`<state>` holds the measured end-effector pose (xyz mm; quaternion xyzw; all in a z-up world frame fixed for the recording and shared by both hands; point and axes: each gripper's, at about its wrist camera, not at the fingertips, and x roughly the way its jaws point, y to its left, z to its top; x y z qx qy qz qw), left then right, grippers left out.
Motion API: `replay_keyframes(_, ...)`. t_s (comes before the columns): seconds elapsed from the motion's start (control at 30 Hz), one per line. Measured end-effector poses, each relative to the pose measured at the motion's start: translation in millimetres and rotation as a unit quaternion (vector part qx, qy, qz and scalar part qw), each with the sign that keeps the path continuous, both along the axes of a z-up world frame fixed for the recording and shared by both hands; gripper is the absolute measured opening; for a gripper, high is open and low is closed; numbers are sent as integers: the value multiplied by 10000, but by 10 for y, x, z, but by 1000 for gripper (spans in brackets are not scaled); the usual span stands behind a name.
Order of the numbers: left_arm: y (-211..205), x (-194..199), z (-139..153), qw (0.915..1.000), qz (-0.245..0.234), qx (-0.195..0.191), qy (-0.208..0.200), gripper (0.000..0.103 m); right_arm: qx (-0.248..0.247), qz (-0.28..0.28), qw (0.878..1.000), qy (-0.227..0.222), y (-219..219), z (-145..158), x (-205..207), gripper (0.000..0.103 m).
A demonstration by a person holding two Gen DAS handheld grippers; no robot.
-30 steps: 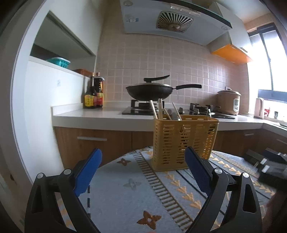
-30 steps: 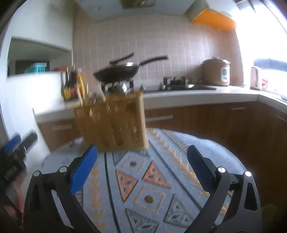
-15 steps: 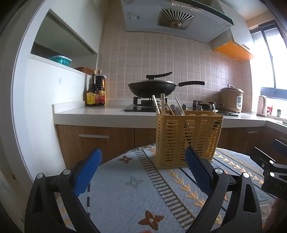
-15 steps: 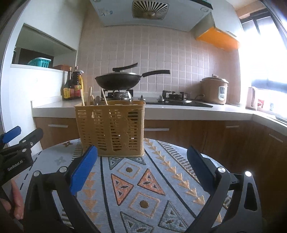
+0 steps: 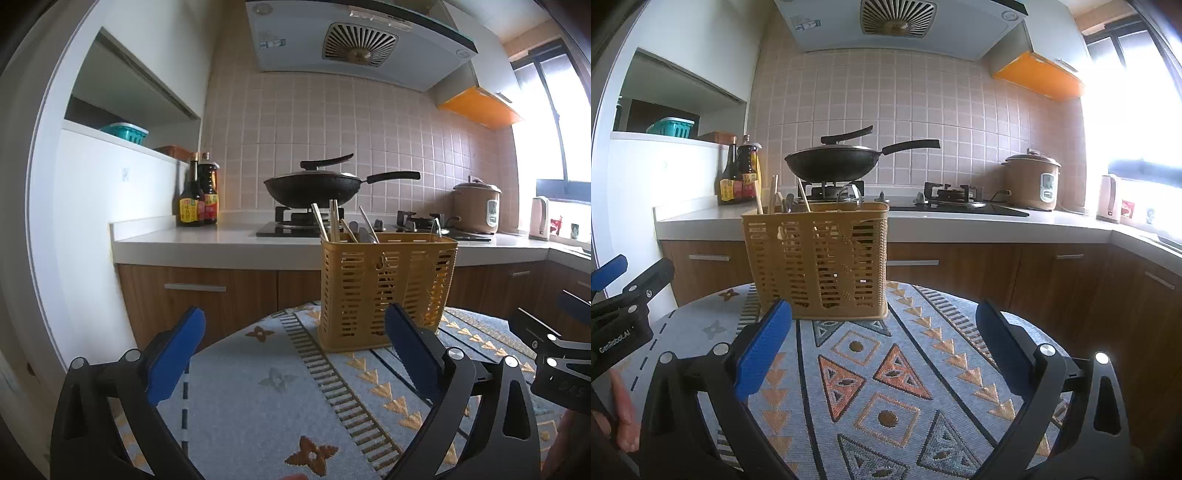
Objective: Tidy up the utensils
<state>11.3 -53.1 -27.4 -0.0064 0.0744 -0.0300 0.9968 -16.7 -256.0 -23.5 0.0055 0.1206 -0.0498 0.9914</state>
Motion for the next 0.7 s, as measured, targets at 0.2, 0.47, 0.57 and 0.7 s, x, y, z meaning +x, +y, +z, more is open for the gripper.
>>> replay_keyframes(0.2,-2,0,0,10000,3,-9,32,95,12,5,10000,36,6,-3,30,95)
replay_keyframes(0.47,-7,-2,-1,10000,-12,-12,22,95,18,-2,10000,44,13,-4,30,95)
replay_keyframes(0.57,-9,1,1,10000,-16,-16,27,95,28,-6,10000,39,9,-5,26,95)
replay_keyframes(0.7,-12,0,0,10000,-14,-12,27,95,56,-18,10000,65,5,-11,31,95)
